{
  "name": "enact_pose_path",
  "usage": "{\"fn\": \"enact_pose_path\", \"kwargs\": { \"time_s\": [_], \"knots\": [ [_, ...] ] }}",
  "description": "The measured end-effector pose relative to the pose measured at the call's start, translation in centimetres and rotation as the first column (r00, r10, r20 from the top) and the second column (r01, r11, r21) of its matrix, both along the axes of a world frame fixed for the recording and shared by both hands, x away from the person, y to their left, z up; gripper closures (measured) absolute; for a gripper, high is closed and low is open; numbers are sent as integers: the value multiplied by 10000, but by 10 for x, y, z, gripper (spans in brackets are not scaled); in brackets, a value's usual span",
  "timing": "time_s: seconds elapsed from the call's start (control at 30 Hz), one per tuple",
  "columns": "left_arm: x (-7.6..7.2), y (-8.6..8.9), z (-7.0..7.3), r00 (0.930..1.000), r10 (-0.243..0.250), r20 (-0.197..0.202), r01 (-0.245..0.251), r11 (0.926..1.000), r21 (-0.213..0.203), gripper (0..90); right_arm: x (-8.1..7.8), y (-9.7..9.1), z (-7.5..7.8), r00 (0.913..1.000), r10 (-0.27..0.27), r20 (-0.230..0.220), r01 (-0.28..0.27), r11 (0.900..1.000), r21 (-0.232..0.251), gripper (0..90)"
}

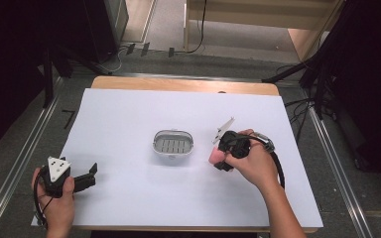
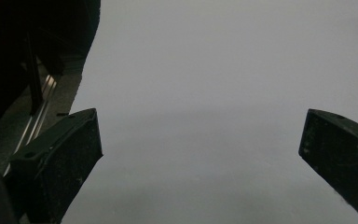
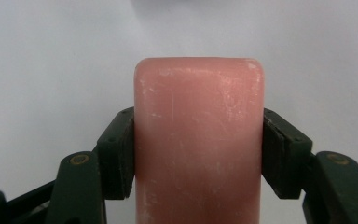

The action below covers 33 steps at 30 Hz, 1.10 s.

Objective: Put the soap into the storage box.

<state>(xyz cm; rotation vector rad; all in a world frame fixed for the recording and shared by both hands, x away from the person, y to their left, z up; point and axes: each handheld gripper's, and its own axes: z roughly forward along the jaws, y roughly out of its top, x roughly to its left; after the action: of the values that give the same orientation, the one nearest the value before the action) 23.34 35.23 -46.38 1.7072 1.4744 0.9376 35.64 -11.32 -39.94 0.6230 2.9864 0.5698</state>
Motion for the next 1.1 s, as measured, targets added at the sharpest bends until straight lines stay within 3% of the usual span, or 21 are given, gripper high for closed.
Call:
{"fn": "enact_pose_path", "kwargs": {
  "time_s": [1.1],
  "knots": [
    [1, 0, 0, 9999, -83, -74, 82, 9999, -60, 0, 6, 56, 23, 9894, 1424, 276, -1427, 9897, 84, 388]
  ]
}}
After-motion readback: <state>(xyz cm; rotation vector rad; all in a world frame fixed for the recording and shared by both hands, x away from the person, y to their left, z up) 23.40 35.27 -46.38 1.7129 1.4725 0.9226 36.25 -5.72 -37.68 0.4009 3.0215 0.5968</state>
